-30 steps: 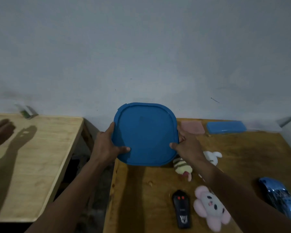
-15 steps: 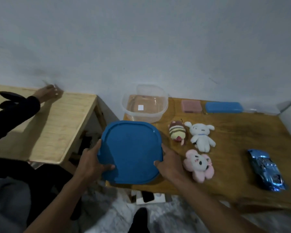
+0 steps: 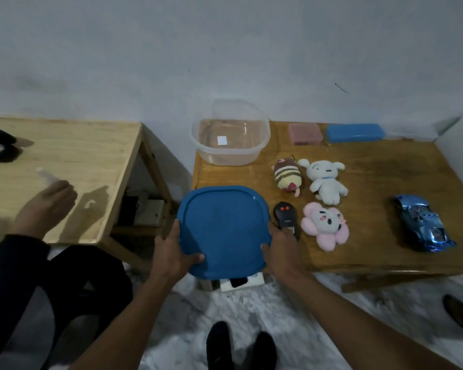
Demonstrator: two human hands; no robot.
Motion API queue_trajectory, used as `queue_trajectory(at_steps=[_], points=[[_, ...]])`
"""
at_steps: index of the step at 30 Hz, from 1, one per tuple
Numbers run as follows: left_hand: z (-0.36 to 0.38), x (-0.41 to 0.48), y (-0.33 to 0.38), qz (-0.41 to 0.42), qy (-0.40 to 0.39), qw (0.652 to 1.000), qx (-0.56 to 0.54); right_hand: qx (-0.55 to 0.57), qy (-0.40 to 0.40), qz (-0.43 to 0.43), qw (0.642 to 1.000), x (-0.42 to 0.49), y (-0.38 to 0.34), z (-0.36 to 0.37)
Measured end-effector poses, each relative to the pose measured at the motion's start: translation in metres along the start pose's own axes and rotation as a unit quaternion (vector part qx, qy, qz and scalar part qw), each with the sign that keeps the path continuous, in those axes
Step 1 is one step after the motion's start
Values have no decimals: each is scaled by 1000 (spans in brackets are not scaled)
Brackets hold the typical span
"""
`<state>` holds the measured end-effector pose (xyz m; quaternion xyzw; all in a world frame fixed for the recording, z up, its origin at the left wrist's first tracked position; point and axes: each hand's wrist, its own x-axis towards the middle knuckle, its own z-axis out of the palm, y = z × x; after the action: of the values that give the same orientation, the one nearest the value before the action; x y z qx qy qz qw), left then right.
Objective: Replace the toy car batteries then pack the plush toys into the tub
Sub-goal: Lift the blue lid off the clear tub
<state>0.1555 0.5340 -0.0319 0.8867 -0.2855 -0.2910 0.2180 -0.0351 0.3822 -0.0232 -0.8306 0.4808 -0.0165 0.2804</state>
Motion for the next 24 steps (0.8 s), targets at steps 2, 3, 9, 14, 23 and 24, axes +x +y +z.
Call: queue_trajectory(at_steps=[2, 3, 9, 14, 23, 24], points=[[2, 5, 3, 8, -5, 1000, 6, -16, 15, 2, 1000, 4, 3, 2], [3, 7, 6, 7, -10, 1000, 3, -23, 21, 7, 1000, 7, 5, 3], [1, 18, 17, -4, -40, 999, 6, -76, 14, 37, 996, 9, 3, -3], [-6, 14, 16, -14, -19, 1000, 0, -54, 31, 40, 997, 5, -2, -11], [-18, 23, 96, 203, 77, 976, 0, -44, 170, 29, 984, 43, -4, -77], [-17, 26, 111, 223, 72, 972, 2, -49, 177, 31, 983, 50, 1, -86]])
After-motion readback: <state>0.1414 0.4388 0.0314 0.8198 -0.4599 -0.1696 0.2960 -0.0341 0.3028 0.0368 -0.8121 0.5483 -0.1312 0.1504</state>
